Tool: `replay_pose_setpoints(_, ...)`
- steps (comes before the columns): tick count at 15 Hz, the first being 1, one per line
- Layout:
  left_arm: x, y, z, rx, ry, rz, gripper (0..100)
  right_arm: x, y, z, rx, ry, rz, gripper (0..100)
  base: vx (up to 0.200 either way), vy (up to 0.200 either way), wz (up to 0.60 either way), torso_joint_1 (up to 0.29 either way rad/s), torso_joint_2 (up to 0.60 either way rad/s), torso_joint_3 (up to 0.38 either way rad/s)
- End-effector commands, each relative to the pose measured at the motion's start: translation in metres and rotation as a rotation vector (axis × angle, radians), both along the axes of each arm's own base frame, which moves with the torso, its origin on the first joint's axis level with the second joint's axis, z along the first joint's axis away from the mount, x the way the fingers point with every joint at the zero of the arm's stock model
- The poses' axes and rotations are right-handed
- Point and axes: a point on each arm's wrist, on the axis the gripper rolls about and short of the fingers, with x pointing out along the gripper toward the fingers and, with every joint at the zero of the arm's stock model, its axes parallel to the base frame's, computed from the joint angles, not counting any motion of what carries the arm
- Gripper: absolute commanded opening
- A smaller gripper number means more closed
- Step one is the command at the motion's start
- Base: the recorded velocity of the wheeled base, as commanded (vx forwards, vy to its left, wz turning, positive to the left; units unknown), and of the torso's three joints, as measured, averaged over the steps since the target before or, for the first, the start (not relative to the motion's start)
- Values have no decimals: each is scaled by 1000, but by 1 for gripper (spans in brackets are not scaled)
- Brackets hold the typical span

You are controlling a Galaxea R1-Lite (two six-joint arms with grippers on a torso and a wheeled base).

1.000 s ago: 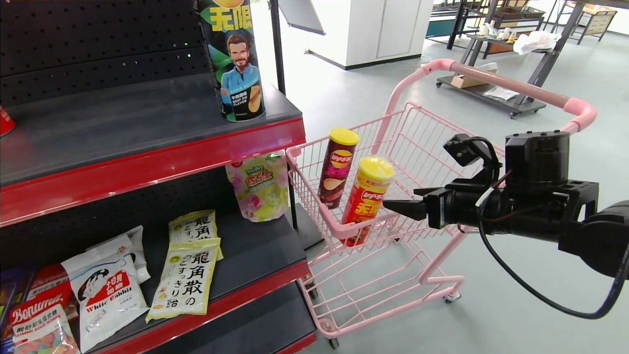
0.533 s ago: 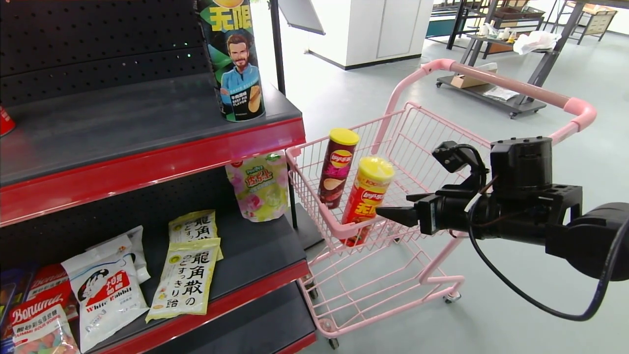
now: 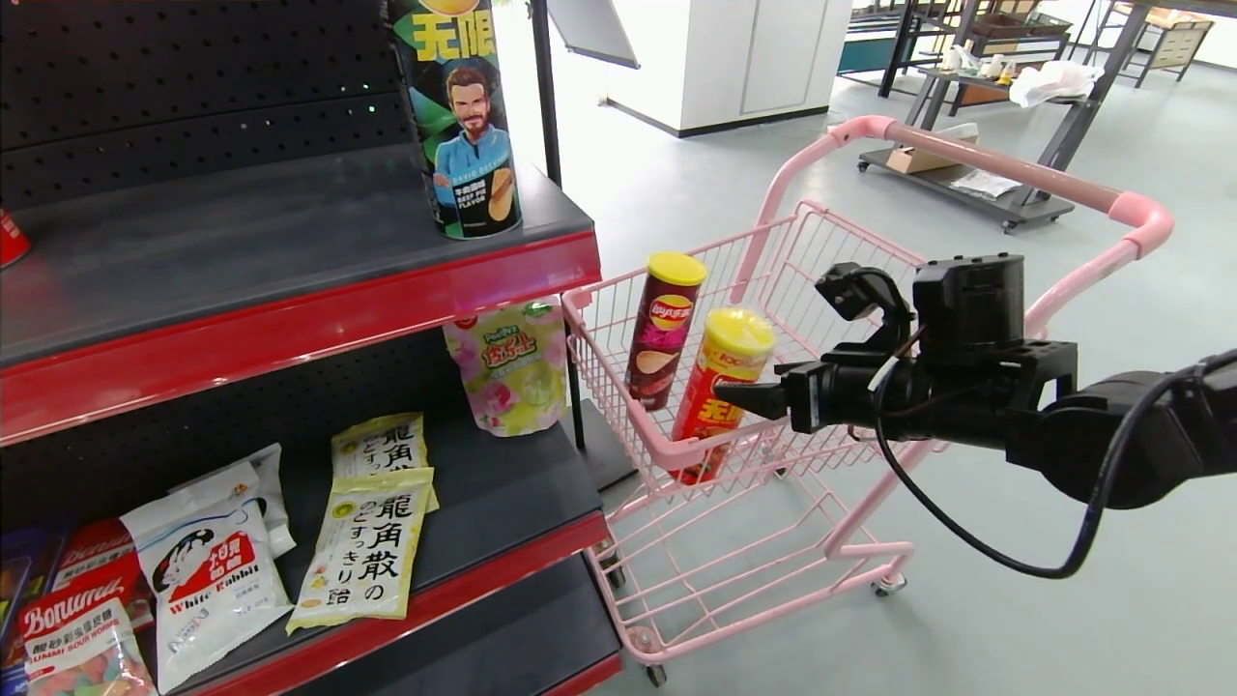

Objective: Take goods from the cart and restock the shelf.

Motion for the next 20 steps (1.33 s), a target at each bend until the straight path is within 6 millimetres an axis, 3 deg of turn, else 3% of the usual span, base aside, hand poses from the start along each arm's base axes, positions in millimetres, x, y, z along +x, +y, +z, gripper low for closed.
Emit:
replay_pose_setpoints(1,0,0,0,0,1,0,100,17,7,-9,-9,9,-15,100,0,0,0,0,0,0)
replay_pose_setpoints(7,0,0,0,0,1,0,100,55,23,-33,9,-34,-20,100,0,0,0,0,0,0)
replay_pose_setpoints(10,0,0,0,1,1,0,100,63,26,-38,13,-41,-22,100,0,0,0,0,0,0)
replay_pose_setpoints(11,0,0,0,1,1,0,100,65,27,-37,18,-44,-22,0,0,0,0,0,0,0)
replay_pose_setpoints(17,0,0,0,1,1,0,100,59,33,-27,44,-53,-12,0,0,0,0,0,0,0)
replay_pose_setpoints(18,0,0,0,1,1,0,100,57,31,-19,48,-72,-21,0,0,0,0,0,0,0)
replay_pose_setpoints(20,0,0,0,1,1,0,100,43,17,24,77,-171,-47,0,0,0,0,0,0,0)
